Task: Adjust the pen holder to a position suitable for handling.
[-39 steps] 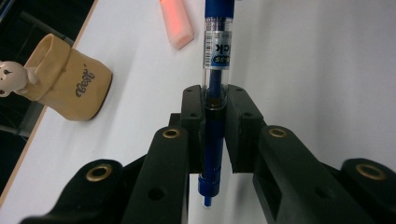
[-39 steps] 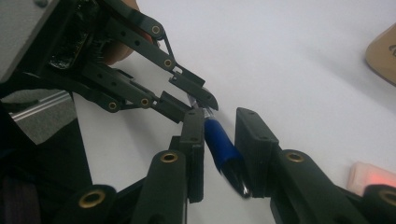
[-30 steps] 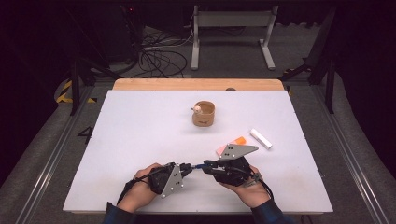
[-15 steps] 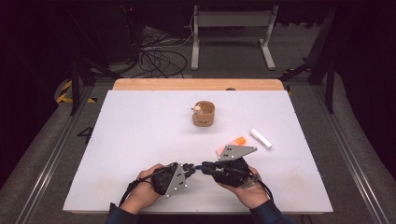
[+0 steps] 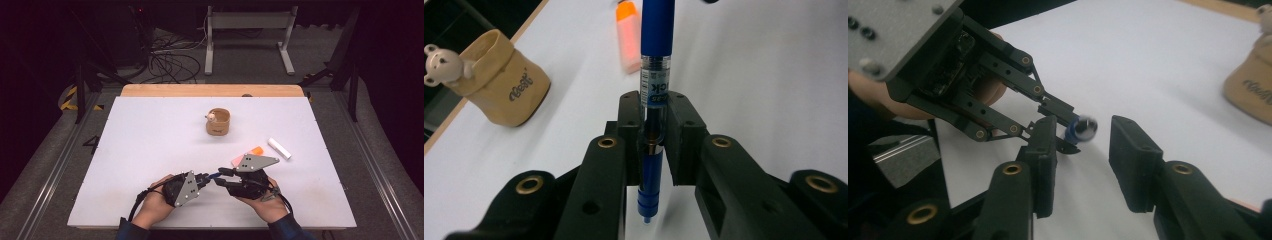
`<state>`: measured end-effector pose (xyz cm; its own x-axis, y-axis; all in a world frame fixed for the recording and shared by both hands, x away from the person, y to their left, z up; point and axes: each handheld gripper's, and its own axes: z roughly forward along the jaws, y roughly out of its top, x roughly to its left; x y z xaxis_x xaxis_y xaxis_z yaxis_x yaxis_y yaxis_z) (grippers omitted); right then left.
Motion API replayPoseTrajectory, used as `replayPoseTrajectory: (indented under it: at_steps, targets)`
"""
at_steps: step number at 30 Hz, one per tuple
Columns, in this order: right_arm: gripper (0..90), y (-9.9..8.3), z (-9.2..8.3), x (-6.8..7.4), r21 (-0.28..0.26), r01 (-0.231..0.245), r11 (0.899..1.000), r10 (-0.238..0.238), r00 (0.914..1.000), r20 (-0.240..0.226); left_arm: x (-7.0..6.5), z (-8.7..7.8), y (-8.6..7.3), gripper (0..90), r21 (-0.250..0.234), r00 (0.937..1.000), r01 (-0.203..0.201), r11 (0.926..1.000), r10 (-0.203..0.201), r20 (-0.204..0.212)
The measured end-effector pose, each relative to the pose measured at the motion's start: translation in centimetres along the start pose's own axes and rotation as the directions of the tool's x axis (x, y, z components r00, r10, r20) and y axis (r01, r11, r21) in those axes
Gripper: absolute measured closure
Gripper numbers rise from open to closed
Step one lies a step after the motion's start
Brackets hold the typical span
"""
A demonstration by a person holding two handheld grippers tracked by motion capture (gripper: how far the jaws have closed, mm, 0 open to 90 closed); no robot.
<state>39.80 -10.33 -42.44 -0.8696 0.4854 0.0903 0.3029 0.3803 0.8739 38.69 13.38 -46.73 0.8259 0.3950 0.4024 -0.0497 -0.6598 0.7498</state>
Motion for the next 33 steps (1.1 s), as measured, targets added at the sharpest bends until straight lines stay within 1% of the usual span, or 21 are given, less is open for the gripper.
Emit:
replayPoseTrajectory:
  at_steps: [2,5,6,10,11,12,13,14,15,16,17,18,19,20,25,28,29,30,31,32,33]
  targets:
    - [58.2,-0.1,-0.2,-0.3,-0.021,0.009,1.000,-0.008,0.9995,0.032,0.4,0.1,0.0,79.3,-0.015,0.9986,0.053,0.9985,-0.053,-0.001]
    - [52.3,-0.5,-0.6,-0.9,-0.050,0.000,0.999,0.003,0.9983,0.059,0.8,0.4,0.1,79.3,-0.047,0.9917,0.129,0.9906,-0.128,0.011]
    - [49.4,-0.6,-0.7,-1.2,-0.065,-0.014,0.998,0.017,0.9983,0.056,0.8,0.4,0.1,79.3,-0.047,0.9917,0.129,0.9906,-0.128,0.011]
    - [38.7,-1.0,-1.3,-2.2,-0.105,-0.046,0.993,0.052,0.9971,0.055,1.3,1.2,0.4,79.3,-0.071,0.9800,0.197,0.9778,-0.195,0.042]
    - [37.2,-1.1,-1.4,-2.3,-0.111,-0.043,0.993,0.050,0.9968,0.062,1.3,1.3,0.5,79.3,-0.080,0.9764,0.214,0.9736,-0.210,0.049]
    - [35.7,-1.2,-1.6,-2.4,-0.118,-0.040,0.992,0.048,0.9966,0.067,1.3,1.3,0.5,79.3,-0.080,0.9764,0.214,0.9736,-0.210,0.049]
    - [33.9,-1.2,-1.7,-2.5,-0.126,-0.033,0.991,0.042,0.9968,0.068,1.5,1.4,0.6,79.3,-0.094,0.9729,0.230,0.9687,-0.226,0.048]
    - [31.4,-1.2,-1.7,-2.5,-0.125,-0.024,0.992,0.034,0.9964,0.078,1.5,1.4,0.6,79.3,-0.094,0.9729,0.230,0.9687,-0.226,0.048]
    - [29.3,-1.2,-1.8,-2.5,-0.119,-0.018,0.993,0.028,0.9961,0.084,1.7,1.6,0.7,79.3,-0.116,0.9659,0.258,0.9592,-0.254,0.052]
    - [28.2,-1.3,-1.8,-2.5,-0.114,-0.009,0.993,0.018,0.9963,0.084,1.7,1.6,0.7,79.3,-0.116,0.9659,0.258,0.9592,-0.254,0.052]
    - [26.9,-1.3,-1.8,-2.6,-0.109,-0.003,0.994,0.013,0.9960,0.088,1.9,1.7,0.7,79.2,-0.123,0.9622,0.272,0.9545,-0.266,0.057]
    - [25.1,-1.3,-1.9,-2.6,-0.106,0.000,0.994,0.010,0.9952,0.097,2.2,1.8,0.8,79.2,-0.138,0.9554,0.295,0.9456,-0.289,0.063]
    - [23.8,-1.4,-1.9,-2.7,-0.109,0.004,0.994,0.007,0.9948,0.101,2.2,1.8,0.8,79.3,-0.138,0.9554,0.295,0.9456,-0.289,0.063]
    - [23.8,-1.4,-1.9,-2.7,-0.109,0.004,0.994,0.007,0.9948,0.101,2.4,1.9,0.8,79.3,-0.143,0.9534,0.301,0.9427,-0.295,0.061]
    - [12.3,-1.6,-2.6,-3.3,-0.126,0.026,0.992,-0.006,0.9871,0.160,3.3,2.1,1.1,79.2,-0.169,0.9461,0.324,0.9308,-0.320,0.049]
    - [11.1,-1.6,-2.9,-3.5,-0.133,0.033,0.991,-0.009,0.9835,0.181,3.8,2.2,1.4,79.3,-0.187,0.9432,0.331,0.9248,-0.330,0.037]
    - [10.0,-1.7,-3.2,-3.8,-0.140,0.032,0.990,-0.004,0.9810,0.194,3.9,2.2,1.4,79.2,-0.191,0.9399,0.340,0.9206,-0.339,0.040]
    - [9.8,-1.7,-3.3,-3.9,-0.144,0.033,0.989,-0.003,0.9799,0.200,4.1,2.3,1.5,79.2,-0.197,0.9410,0.337,0.9209,-0.337,0.034]
    - [9.7,-1.8,-3.5,-4.0,-0.147,0.035,0.989,-0.004,0.9789,0.204,4.2,2.3,1.6,79.3,-0.199,0.9372,0.347,0.9165,-0.347,0.038]
    - [9.5,-1.8,-3.6,-4.1,-0.147,0.035,0.988,-0.004,0.9783,0.207,4.4,2.4,1.7,79.2,-0.200,0.9393,0.341,0.9185,-0.342,0.032]
    - [9.5,-1.8,-3.6,-4.1,-0.147,0.035,0.988,-0.004,0.9783,0.207,4.5,2.4,1.8,79.2,-0.205,0.9380,0.344,0.9162,-0.345,0.031]
